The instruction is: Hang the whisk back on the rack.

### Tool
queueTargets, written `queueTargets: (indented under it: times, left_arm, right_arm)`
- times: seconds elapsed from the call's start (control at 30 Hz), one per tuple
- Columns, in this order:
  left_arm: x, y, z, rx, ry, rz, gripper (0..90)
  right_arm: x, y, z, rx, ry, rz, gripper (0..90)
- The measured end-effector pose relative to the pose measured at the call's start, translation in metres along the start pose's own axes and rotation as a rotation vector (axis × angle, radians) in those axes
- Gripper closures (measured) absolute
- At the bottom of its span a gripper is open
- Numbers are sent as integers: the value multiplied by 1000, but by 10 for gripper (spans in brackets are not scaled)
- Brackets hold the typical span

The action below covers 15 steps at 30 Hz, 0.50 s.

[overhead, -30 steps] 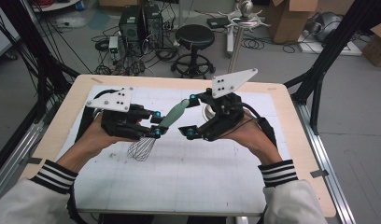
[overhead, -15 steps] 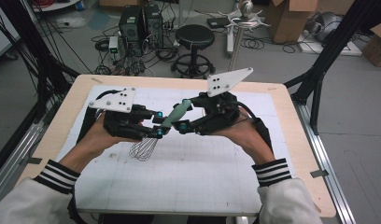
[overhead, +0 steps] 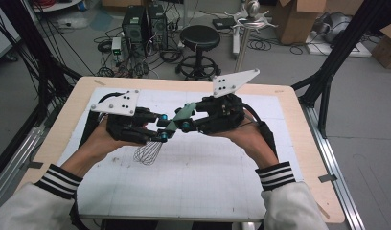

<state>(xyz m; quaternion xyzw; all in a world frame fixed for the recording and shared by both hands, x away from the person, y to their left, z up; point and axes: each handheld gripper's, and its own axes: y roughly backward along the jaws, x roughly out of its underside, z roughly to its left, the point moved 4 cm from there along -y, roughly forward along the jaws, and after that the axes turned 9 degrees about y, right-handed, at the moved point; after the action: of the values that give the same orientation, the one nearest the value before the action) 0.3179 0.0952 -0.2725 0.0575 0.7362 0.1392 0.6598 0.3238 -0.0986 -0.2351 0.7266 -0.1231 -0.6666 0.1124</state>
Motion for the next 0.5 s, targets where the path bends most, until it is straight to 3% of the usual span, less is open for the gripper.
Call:
queueTargets:
  times: [0.5]
  left_arm:
    - [1,0,2,-11,2,11,687]
  right_arm:
    - [-2,-3,-1,27,-8,34,664]
